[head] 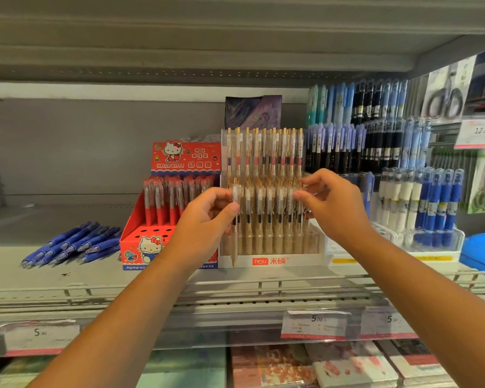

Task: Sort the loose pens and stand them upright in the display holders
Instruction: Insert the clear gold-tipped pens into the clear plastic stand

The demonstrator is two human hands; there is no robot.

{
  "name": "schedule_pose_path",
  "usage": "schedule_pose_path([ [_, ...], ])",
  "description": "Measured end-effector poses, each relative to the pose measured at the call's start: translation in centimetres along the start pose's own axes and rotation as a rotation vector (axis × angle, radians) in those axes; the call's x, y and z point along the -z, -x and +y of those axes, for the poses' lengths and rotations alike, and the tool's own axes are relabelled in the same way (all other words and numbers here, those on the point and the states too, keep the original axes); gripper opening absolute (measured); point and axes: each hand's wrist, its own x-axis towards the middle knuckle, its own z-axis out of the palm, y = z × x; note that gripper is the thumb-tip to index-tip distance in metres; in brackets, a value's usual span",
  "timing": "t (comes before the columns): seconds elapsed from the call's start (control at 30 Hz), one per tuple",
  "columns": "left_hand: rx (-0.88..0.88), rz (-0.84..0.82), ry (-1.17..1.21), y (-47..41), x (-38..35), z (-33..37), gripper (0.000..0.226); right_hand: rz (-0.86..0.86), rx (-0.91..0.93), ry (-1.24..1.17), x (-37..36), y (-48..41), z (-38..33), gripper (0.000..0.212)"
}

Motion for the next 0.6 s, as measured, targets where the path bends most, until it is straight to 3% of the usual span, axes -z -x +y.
schedule_pose_path([
  [0.23, -0.027, 0.007, -0.019, 0.4, 0.0, 0.6, 0.016, 0.098, 0.095, 0.184, 0.6, 0.4, -0.3, 0.030],
  [0.33, -0.030, 0.011, 0.028, 0.4, -0.3, 1.1, 0.016, 0.137, 0.188, 0.096, 1.2, 0.9, -1.5, 0.022],
  [0.5, -0.105, 0.029, 0.041, 0.0, -2.1, 3.0, 0.011, -0.195, 0.159, -0.174, 0.8, 2.1, -4.0, 0.023],
  [0.6, -0.198, 0.029, -0.045, -0.5, -3.8, 4.4, 0.016, -0.214, 0.144, -0.262, 0.5, 2.5, -4.5, 0.028],
])
